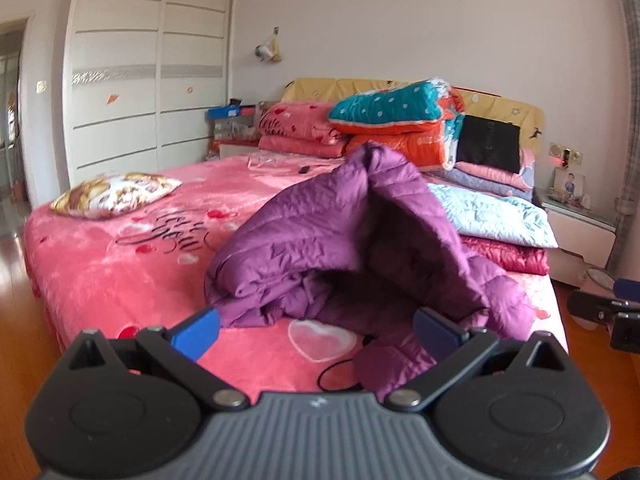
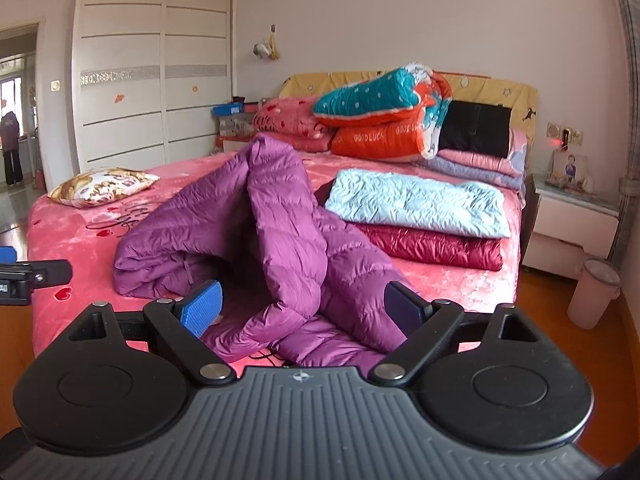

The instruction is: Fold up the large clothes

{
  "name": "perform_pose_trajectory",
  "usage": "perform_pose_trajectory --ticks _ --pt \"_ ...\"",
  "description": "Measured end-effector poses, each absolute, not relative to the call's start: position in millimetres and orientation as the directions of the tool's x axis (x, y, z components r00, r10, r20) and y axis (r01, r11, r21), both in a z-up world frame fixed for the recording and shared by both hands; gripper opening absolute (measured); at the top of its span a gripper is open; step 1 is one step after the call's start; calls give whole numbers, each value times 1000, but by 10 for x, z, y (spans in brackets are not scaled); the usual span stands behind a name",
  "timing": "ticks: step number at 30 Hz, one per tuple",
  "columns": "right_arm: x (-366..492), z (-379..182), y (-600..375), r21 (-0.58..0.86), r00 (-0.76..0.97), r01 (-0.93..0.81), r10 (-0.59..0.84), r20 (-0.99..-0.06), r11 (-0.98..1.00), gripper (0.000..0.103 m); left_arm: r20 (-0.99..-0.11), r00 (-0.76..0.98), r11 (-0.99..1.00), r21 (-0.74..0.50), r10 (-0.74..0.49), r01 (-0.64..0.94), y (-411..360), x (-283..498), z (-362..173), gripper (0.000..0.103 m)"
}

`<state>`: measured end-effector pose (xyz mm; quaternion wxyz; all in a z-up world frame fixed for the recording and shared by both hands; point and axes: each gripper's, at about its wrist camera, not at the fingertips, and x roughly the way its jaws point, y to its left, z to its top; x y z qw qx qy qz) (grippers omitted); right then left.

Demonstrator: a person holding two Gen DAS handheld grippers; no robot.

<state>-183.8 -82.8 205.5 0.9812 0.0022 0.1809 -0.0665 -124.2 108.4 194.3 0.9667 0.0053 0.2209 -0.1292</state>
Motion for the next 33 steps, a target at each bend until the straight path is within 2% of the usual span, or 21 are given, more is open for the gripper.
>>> perform_pose_trajectory --ticks 9,22,25,33 --pt "-1309 1843 -784 41 918 104 -80 -388 994 103 -448 864 973 -72 -228 219 1260 -1061 1773 103" --pt "-524 1568 -744 -18 890 114 -110 -442 993 103 -455 872 983 -33 -177 183 1317 -630 1537 103" --pt "-351 1477 -790 -16 882 118 -113 -458 993 96 -461 872 984 -15 -165 179 1312 -449 1450 103" --pt "-42 1197 -961 -7 858 139 -124 -498 990 91 -484 867 990 12 -118 142 1303 124 1131 102"
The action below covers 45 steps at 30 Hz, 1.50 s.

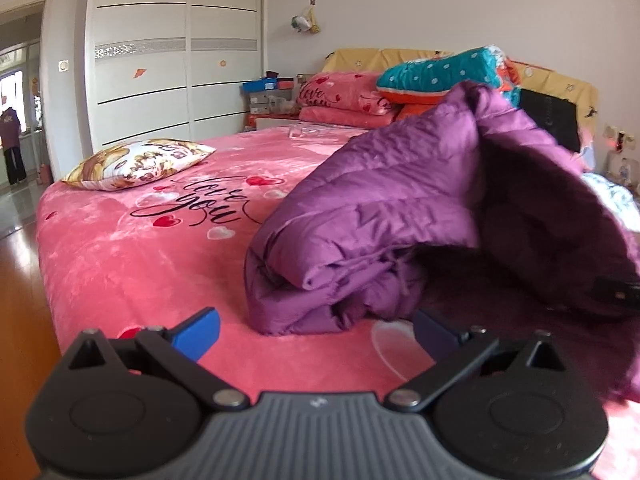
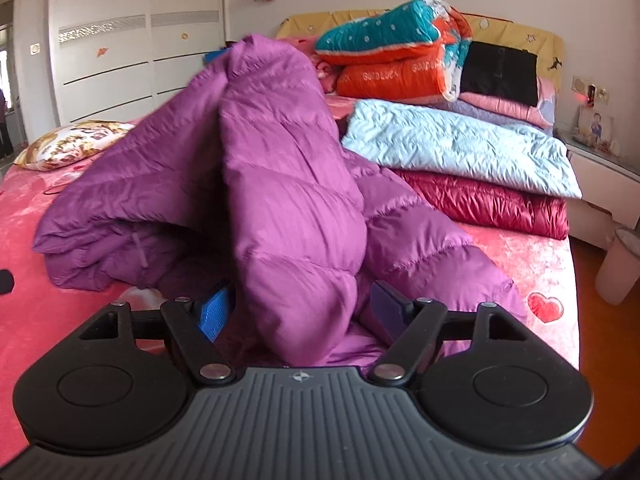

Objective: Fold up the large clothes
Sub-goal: 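Grasp the purple jacket with both grippers, then lift the purple jacket high with both grippers to shake it out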

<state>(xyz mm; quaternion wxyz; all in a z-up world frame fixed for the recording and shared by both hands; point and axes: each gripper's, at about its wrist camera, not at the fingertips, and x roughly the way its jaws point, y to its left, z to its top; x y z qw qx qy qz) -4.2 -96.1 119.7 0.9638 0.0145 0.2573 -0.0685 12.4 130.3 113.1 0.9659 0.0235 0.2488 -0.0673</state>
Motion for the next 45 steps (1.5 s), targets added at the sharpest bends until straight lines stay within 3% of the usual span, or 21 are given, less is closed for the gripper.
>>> perform_pose_trajectory --ticks 3,6,9,13,20,22,24,25,27,29,30,31,34,37,45 --pt "-16 1120 -1070 -25 858 157 -149 -491 987 85 -483 871 992 30 -91 121 1269 331 1035 100" --pt "-1 1054 -1240 -34 853 182 -176 -492 983 85 -473 876 993 27 -92 119 1236 493 971 95" --pt "36 1011 -1348 -29 846 207 -194 -497 978 101 -476 876 994 29 -75 101 1208 680 907 93" --pt "62 972 -1374 -47 850 210 -206 -485 977 102 -465 884 997 33 -49 73 1176 853 855 86" --pt "177 933 -1260 -37 864 159 -158 -478 986 103 -426 904 992 93 -36 83 1028 1047 819 85" --pt "220 918 -1245 -36 866 150 -149 -477 988 102 -415 909 991 103 -32 82 1005 1094 821 82" --pt "254 901 -1236 -35 872 137 -137 -470 990 102 -416 909 992 102 -31 81 1003 1133 828 72" --pt "266 890 -1230 -38 876 123 -127 -465 992 98 -416 909 992 93 -35 80 1000 1143 837 68" --pt "297 863 -1244 -31 881 96 -99 -462 995 86 -410 911 995 53 -51 80 1033 1136 872 50" --pt "314 832 -1302 12 882 81 -66 -467 997 64 -396 915 997 3 -70 77 1077 1113 924 39" --pt "319 828 -1349 39 882 81 -53 -467 996 48 -389 918 997 -18 -78 77 1098 1097 953 33" --pt "314 836 -1378 55 883 88 -52 -466 995 38 -379 922 997 -33 -83 76 1119 1064 987 31" --pt "266 849 -1482 83 885 123 -72 -459 989 24 -355 930 995 -52 -93 80 1142 985 1094 23" --pt "143 925 -1599 125 896 167 -98 -433 978 17 -327 939 994 -65 -105 88 1152 855 1257 21" --pt "-471 1391 -1898 125 922 300 -254 -291 946 15 -230 964 987 -121 -131 105 1276 379 1812 17"
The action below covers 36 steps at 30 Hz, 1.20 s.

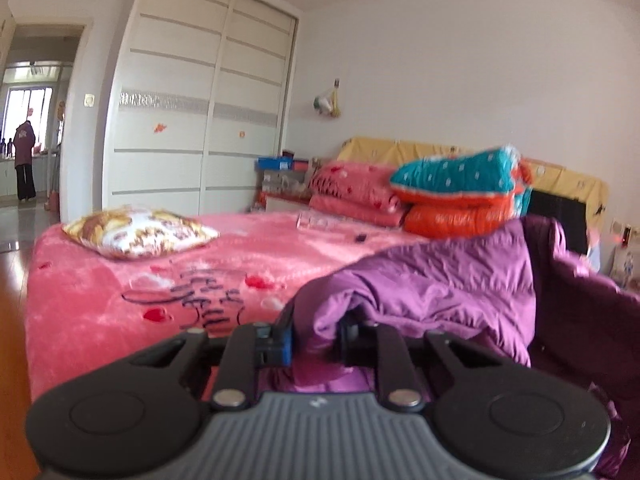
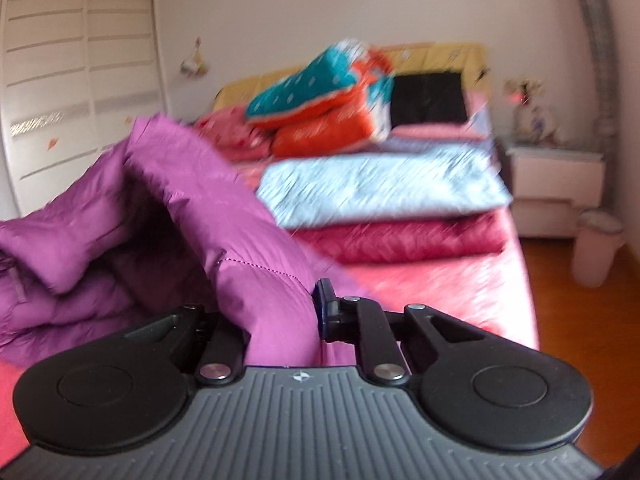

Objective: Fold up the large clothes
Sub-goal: 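Lift the purple jacket high with both grippers to shake it out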

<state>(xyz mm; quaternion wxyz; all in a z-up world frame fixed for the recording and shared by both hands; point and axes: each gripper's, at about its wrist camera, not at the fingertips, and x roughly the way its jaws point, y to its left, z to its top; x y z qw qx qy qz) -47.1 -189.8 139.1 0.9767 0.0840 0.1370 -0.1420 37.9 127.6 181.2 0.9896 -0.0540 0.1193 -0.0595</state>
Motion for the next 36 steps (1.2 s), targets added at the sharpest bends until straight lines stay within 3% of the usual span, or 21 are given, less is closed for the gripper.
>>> perform_pose_trajectory --ticks 18,24,36 --pt "-2083 2469 -2262 191 901 409 -428 70 892 15 -124 974 980 -91 -189 179 1481 -802 2381 7" --pt "-2651 2741 -2231 203 886 393 -428 177 897 15 -112 970 974 -98 -217 206 1550 -1129 2427 6" --pt "-3829 3486 -2086 216 817 312 -378 437 925 15 47 965 956 -134 -258 262 1786 -1741 2904 5"
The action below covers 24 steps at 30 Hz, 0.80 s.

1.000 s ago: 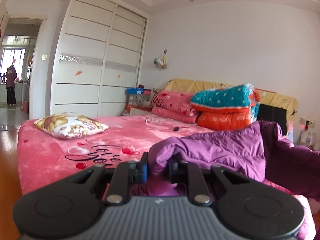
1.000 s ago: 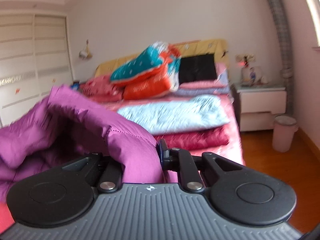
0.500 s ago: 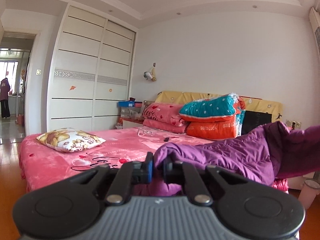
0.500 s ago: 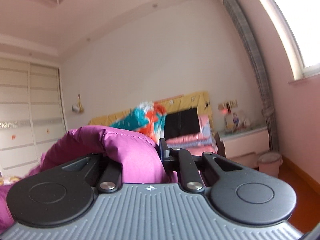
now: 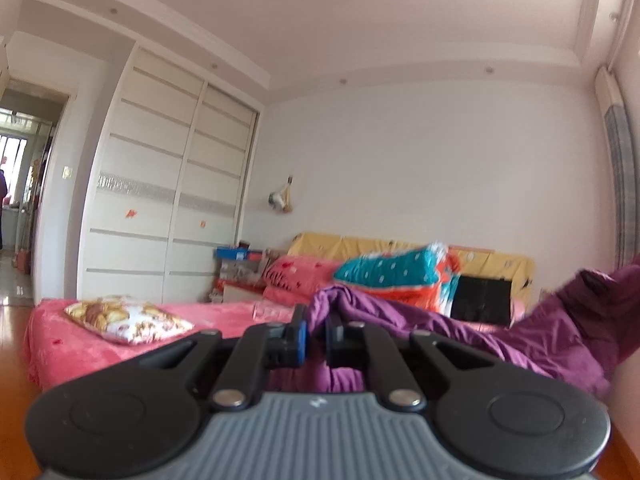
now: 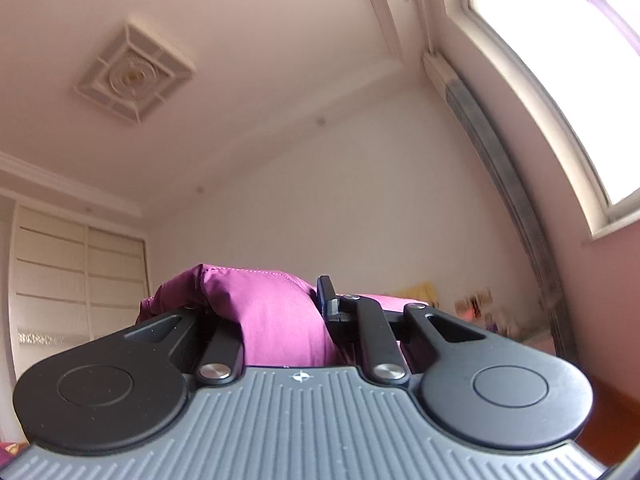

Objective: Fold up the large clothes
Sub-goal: 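Lift the purple jacket high with both grippers to shake it out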

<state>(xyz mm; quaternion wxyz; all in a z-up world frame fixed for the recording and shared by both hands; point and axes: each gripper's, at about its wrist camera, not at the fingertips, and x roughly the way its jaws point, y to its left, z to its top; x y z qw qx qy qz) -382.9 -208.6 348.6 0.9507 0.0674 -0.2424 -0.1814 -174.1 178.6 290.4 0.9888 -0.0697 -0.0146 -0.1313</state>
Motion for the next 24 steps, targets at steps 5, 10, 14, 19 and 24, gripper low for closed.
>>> perform_pose_trajectory --ticks 5,10,14,19,24 --pt "-4263 3665 -1937 197 781 288 -349 518 937 15 108 957 955 -105 -268 279 1856 -1937 3177 5" --pt "-4494 3794 -1978 215 759 256 -334 558 942 15 160 945 949 -90 -285 301 1887 -2037 3448 5" --pt "-4397 3848 -2014 193 756 279 -339 560 941 15 184 938 945 -89 -295 315 1873 -1952 3613 5" --pt "-3819 3785 -2159 132 811 344 -365 457 930 15 107 954 954 -77 -281 290 1655 -1384 3592 5" --pt "-2896 3326 -2422 47 872 400 -396 288 915 15 -13 970 968 -68 -243 241 1361 -651 3285 5"
